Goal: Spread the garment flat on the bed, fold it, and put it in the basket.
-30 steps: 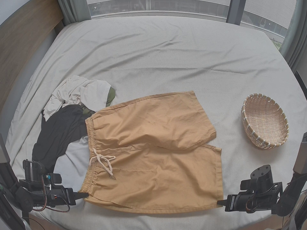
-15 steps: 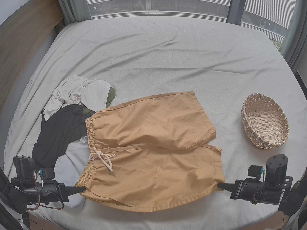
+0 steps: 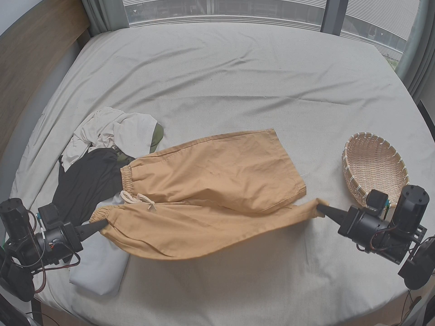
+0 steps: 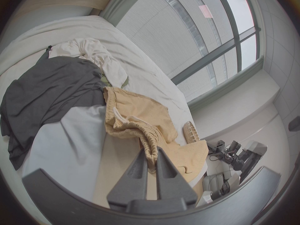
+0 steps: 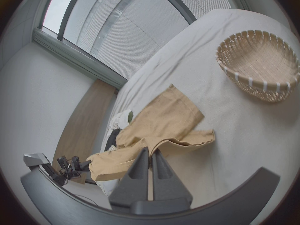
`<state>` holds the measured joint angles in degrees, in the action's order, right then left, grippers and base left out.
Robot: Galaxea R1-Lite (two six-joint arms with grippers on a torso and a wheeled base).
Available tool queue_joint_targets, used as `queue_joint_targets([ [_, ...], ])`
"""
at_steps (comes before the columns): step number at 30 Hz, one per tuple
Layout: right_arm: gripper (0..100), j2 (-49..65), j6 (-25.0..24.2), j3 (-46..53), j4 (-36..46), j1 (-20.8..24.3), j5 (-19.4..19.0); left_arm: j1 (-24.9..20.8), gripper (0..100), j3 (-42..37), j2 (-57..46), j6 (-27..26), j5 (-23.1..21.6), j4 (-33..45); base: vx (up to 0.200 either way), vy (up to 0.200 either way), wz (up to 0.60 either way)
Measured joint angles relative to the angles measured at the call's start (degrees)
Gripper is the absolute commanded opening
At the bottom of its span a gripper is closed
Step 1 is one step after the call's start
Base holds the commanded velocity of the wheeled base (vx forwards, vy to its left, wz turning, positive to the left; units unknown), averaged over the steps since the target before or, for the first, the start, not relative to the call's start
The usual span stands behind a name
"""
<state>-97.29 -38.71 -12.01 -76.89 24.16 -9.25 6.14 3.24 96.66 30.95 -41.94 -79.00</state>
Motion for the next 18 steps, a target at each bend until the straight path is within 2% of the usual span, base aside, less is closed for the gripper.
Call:
queue_joint_targets([
  [8,0,-0.04,-0.16,-6.95,0.39,-1.84,-0.68,-2.23,0,2.23,3.34,6.3,5.95,-8.29,0.0,0.0,0.0],
  [18,0,-1.44,-0.16,-14.06,2.33,-4.29,-1.61,-5.71,0,3.89,7.09,7.58,9.92,-9.69,0.0,0.0,0.0],
])
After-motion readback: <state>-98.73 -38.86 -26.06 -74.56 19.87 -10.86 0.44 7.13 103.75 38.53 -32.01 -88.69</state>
